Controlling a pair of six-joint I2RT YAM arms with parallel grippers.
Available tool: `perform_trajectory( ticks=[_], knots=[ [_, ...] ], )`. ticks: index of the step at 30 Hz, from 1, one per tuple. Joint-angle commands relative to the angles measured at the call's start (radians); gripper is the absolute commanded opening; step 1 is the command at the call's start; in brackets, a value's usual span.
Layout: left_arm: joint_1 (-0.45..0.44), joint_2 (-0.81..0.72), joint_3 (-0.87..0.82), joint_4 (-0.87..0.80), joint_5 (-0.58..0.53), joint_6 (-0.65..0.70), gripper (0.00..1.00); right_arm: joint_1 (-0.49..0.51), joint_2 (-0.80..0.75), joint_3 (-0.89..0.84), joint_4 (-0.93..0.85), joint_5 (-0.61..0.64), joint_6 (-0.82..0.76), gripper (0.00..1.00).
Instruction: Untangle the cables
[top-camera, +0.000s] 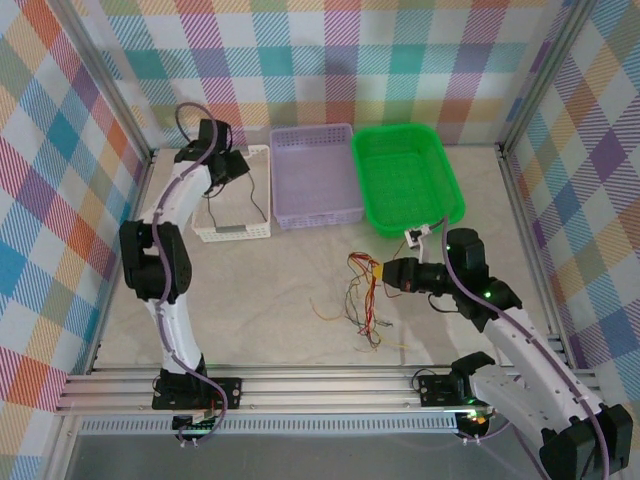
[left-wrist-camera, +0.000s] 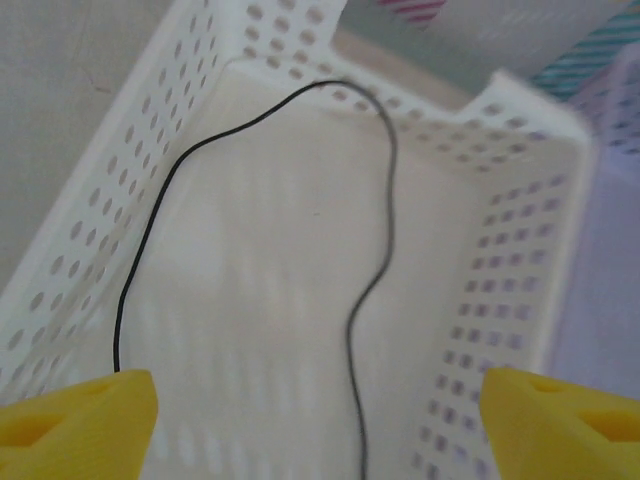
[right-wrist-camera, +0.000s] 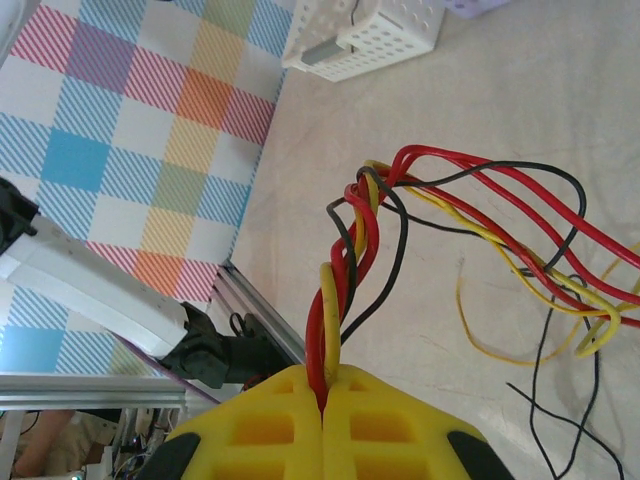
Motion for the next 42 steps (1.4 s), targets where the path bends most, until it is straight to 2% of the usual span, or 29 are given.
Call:
perform_trajectory(
  ticks=[1, 6, 9, 14, 18, 21, 24, 30, 35, 42],
  knots=[
    [0.011, -0.122, -0.046, -0.018, 0.09, -0.065, 0.87, 0.007, 0.029, 0.052, 0.049, -0.01, -0.005, 0.0],
    [-0.005, -0.297, -0.19, 0.013, 0.24, -0.162, 0.89, 0.008, 0.083, 0.08, 0.109, -0.048, 0.024, 0.0],
    [-0.065, -0.427, -0.316, 0.06, 0.307, -0.184, 0.88, 0.008, 0.108, 0.106, 0.127, -0.063, 0.026, 0.0],
    [-0.237, -0.657, -0.582, 0.194, 0.35, -0.214, 0.86, 0.009, 0.144, 0.139, 0.155, -0.099, 0.03, 0.0],
    [-0.405, -0.806, -0.803, 0.398, 0.371, -0.228, 0.83, 0.009, 0.161, 0.162, 0.152, -0.124, 0.033, 0.0],
    [-0.535, -0.881, -0.927, 0.521, 0.348, -0.179, 0.82, 0.01, 0.16, 0.168, 0.151, -0.137, 0.042, 0.0],
    [-0.601, -0.913, -1.028, 0.629, 0.336, -0.161, 0.8, 0.012, 0.155, 0.167, 0.161, -0.158, 0.056, 0.0],
    [-0.659, -0.89, -1.11, 0.797, 0.358, -0.157, 0.72, 0.027, 0.154, 0.166, 0.182, -0.17, 0.075, 0.0],
    [-0.703, -0.813, -1.105, 0.861, 0.378, -0.133, 0.67, 0.038, 0.155, 0.164, 0.207, -0.188, 0.092, 0.0],
    [-0.743, -0.746, -1.131, 0.893, 0.387, -0.082, 0.56, 0.038, 0.149, 0.176, 0.196, -0.19, 0.094, 0.0]
  ],
)
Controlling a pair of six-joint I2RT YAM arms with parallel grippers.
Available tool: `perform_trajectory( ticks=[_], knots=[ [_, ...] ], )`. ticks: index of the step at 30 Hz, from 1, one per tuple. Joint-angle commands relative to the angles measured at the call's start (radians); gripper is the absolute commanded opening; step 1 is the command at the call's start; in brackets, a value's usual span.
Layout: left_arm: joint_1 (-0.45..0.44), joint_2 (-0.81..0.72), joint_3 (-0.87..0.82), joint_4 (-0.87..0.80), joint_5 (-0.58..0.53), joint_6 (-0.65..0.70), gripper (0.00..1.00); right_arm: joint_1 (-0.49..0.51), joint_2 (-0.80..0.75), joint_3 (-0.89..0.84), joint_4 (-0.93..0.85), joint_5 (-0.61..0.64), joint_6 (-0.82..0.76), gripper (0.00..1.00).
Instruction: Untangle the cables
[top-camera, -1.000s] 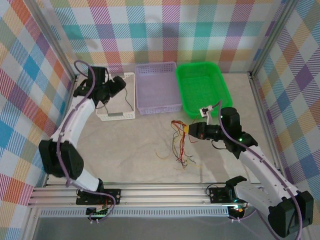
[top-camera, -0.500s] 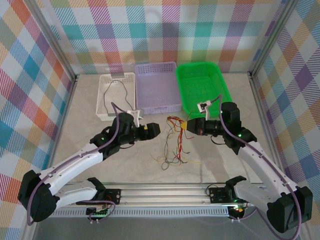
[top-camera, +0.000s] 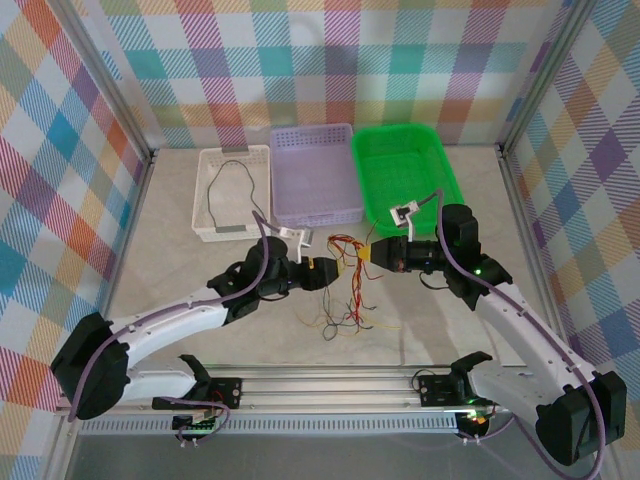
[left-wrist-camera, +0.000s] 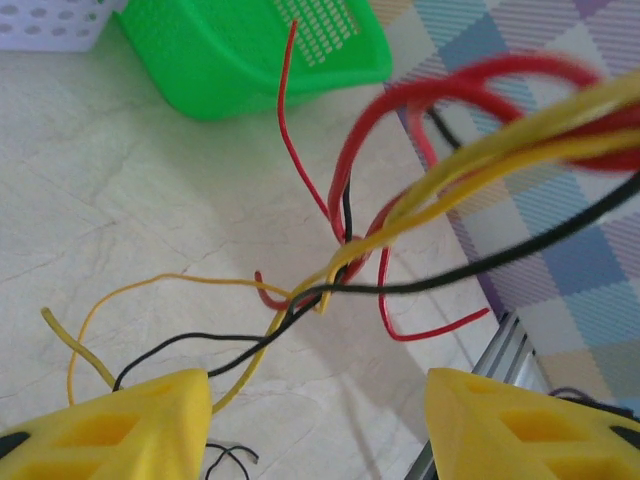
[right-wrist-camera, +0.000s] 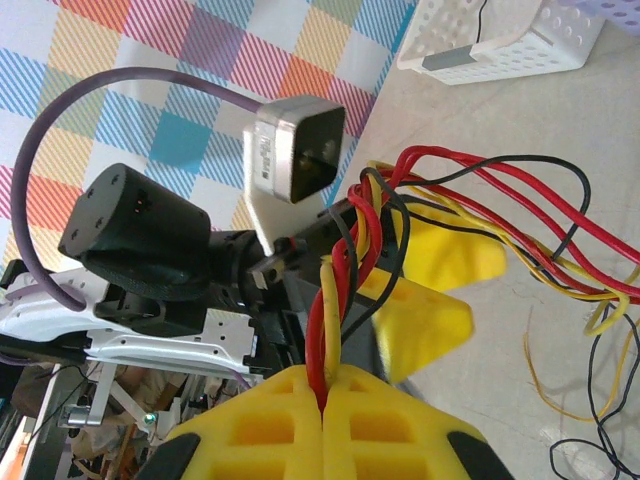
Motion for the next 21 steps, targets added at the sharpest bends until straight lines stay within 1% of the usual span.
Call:
perform_trajectory(
  ticks=[1, 7, 10, 18, 19, 21],
  knots=[
    [-0.026, 0.006, -0.027, 0.056, 0.011, 0.052, 0.54, 0.006, -0.015, 0.042, 0.037, -0.035, 0.013, 0.0],
    [-0.035, 0.009, -0.058, 0.043, -0.028, 0.086, 0.46, 0.006, -0.027, 0.046, 0.058, -0.049, 0.033, 0.0],
    [-0.034, 0.018, -0.062, 0.039, -0.047, 0.103, 0.44, 0.008, -0.035, 0.045, 0.058, -0.053, 0.038, 0.0],
    [-0.034, 0.05, -0.04, 0.052, -0.057, 0.129, 0.45, 0.019, -0.054, 0.03, 0.07, -0.07, 0.049, 0.0],
    [-0.035, 0.053, -0.036, 0.054, -0.057, 0.13, 0.43, 0.02, -0.055, 0.028, 0.071, -0.073, 0.049, 0.0],
    [-0.034, 0.057, -0.03, 0.059, -0.057, 0.134, 0.36, 0.023, -0.06, 0.025, 0.071, -0.073, 0.049, 0.0]
  ],
)
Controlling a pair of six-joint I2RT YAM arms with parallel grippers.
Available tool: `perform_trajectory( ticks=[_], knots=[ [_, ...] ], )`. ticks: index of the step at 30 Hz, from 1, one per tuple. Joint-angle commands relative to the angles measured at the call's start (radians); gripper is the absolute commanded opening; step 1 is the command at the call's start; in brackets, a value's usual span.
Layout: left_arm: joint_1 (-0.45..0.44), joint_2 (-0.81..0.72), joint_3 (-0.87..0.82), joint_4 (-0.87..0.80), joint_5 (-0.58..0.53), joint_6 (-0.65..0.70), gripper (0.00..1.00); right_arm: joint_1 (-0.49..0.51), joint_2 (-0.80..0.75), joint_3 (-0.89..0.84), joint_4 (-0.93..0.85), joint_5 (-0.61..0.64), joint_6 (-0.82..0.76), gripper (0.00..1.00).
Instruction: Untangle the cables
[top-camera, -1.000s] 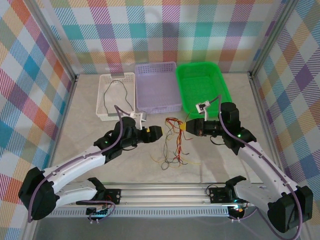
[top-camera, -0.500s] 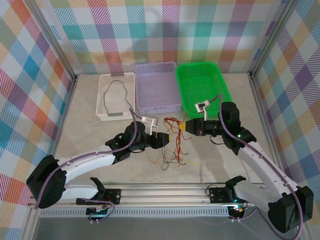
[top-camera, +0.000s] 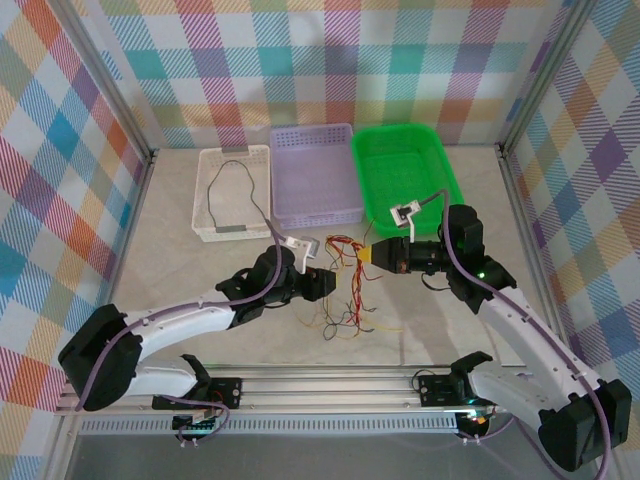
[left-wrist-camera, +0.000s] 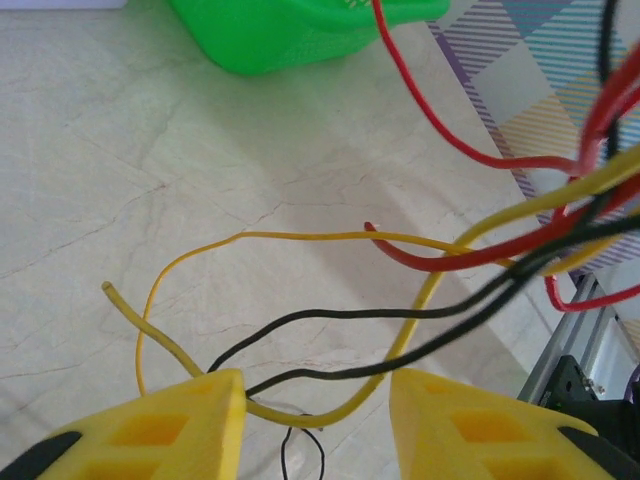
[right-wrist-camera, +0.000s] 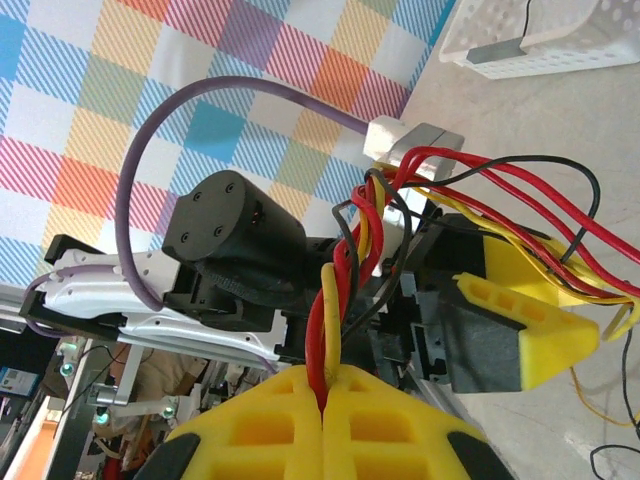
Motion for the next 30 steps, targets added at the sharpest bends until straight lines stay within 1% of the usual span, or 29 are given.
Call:
perform_trajectory(
  ticks=[1, 5, 7, 11, 17, 22, 30],
  knots=[
    [-0.014, 0.007, 0.02, 0.049, -0.006, 0.03, 0.34, 0.01, -0.024, 0.016, 0.05, -0.033, 0.003, 0.0],
    [-0.014, 0.006, 0.024, 0.057, 0.003, 0.03, 0.29, 0.013, -0.026, 0.004, 0.05, -0.031, 0.002, 0.0],
    [-0.013, 0.003, 0.025, 0.058, 0.008, 0.031, 0.23, 0.015, -0.027, -0.001, 0.051, -0.027, 0.002, 0.0],
    [-0.014, 0.0, 0.022, 0.063, 0.016, 0.034, 0.16, 0.016, -0.03, -0.007, 0.053, -0.026, 0.002, 0.0],
    [-0.013, -0.012, 0.018, 0.062, 0.027, 0.032, 0.0, 0.018, -0.037, -0.007, 0.031, -0.018, -0.015, 0.0],
    [-0.013, -0.069, 0.002, 0.049, 0.03, 0.03, 0.0, 0.018, -0.044, -0.015, 0.0, 0.015, -0.034, 0.0],
    [-0.014, -0.15, -0.021, 0.046, 0.067, 0.023, 0.0, 0.018, -0.034, -0.029, 0.021, 0.006, -0.021, 0.0]
  ],
)
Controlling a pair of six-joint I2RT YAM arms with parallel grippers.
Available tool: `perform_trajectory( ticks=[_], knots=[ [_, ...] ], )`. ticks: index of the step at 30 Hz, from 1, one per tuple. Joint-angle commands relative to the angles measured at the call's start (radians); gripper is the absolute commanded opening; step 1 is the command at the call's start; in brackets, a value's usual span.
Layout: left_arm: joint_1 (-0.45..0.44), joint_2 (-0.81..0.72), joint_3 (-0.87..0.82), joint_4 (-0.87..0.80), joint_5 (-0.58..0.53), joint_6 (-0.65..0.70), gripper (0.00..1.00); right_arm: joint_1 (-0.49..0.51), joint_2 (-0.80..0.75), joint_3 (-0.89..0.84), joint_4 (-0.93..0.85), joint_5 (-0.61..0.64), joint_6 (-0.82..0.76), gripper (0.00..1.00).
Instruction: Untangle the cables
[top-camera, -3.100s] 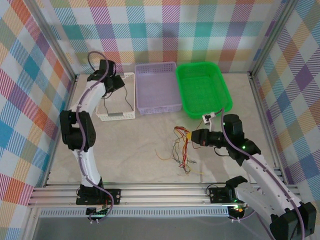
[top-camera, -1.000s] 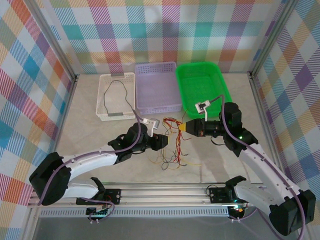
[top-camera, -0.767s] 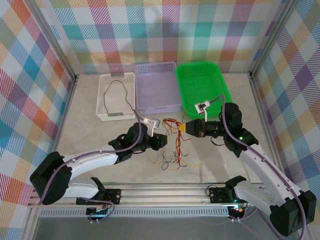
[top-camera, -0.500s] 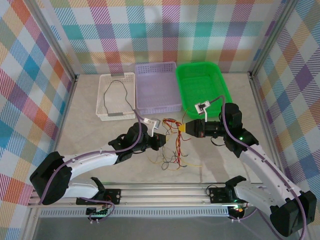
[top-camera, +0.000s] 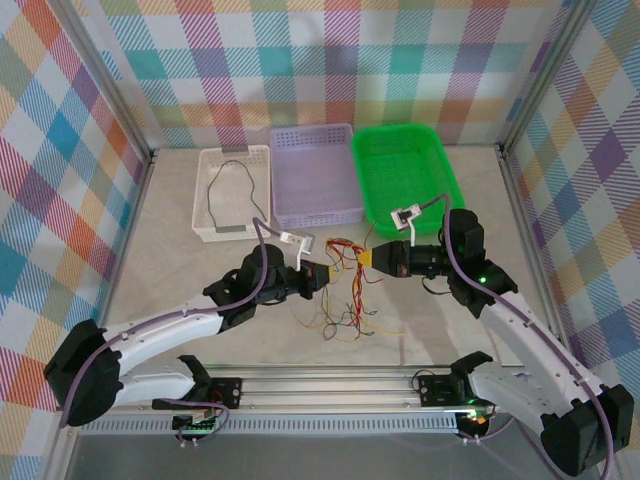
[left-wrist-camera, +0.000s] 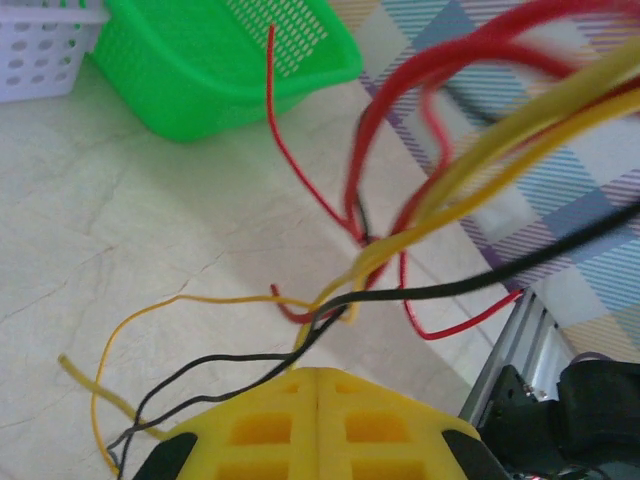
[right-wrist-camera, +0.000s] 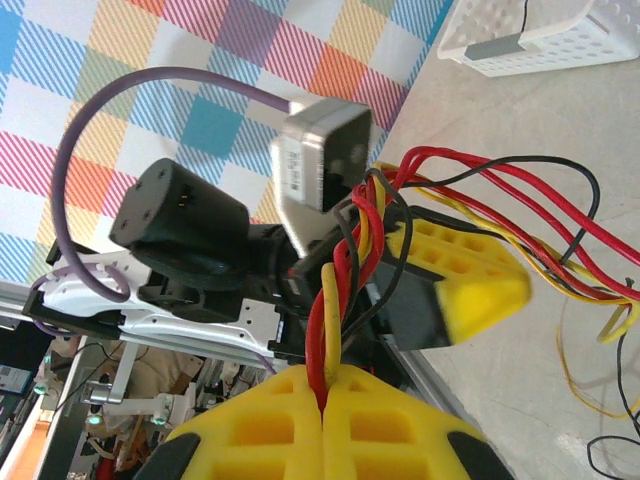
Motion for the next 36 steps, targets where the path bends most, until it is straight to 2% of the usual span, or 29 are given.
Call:
perform_trajectory(
  ticks=[1, 2, 3, 7, 10, 13, 16, 19, 24, 27, 31, 36],
  knots=[
    [-0.011, -0.024, -0.014, 0.017, 0.033, 0.006, 0.0, 0.008, -0.006, -0.003, 0.031, -0.016, -0.01, 0.0],
    [-0.012, -0.02, -0.009, 0.008, 0.037, 0.011, 0.0, 0.008, -0.005, -0.004, 0.035, -0.018, -0.008, 0.0],
    [-0.011, -0.016, -0.004, 0.0, 0.04, 0.017, 0.05, 0.008, -0.006, -0.002, 0.039, -0.022, -0.003, 0.0],
    [-0.011, 0.003, 0.003, -0.026, 0.04, 0.045, 0.38, 0.01, -0.008, 0.004, 0.049, -0.038, 0.007, 0.0],
    [-0.011, 0.015, 0.004, -0.036, 0.02, 0.064, 0.53, 0.014, -0.01, 0.003, 0.054, -0.053, 0.013, 0.0],
    [-0.011, 0.028, 0.014, -0.04, 0.002, 0.078, 0.61, 0.026, -0.009, 0.001, 0.063, -0.06, 0.015, 0.0],
    [-0.01, 0.048, 0.029, -0.03, -0.007, 0.085, 0.62, 0.039, -0.008, 0.002, 0.067, -0.062, 0.012, 0.0],
    [-0.01, 0.071, 0.046, -0.021, -0.008, 0.091, 0.57, 0.05, -0.004, 0.003, 0.068, -0.061, 0.011, 0.0],
    [-0.01, 0.071, 0.05, -0.024, 0.001, 0.098, 0.39, 0.054, -0.016, 0.003, 0.046, -0.05, -0.003, 0.0],
    [-0.01, 0.042, 0.034, -0.031, 0.001, 0.092, 0.39, 0.054, -0.018, 0.003, 0.028, -0.038, -0.017, 0.0],
    [-0.011, -0.006, 0.011, -0.047, -0.007, 0.085, 0.47, 0.054, -0.014, 0.0, 0.032, -0.031, -0.017, 0.0],
    [-0.01, -0.013, 0.0, -0.051, 0.001, 0.084, 0.47, 0.054, -0.008, 0.007, 0.039, -0.032, -0.013, 0.0]
  ],
)
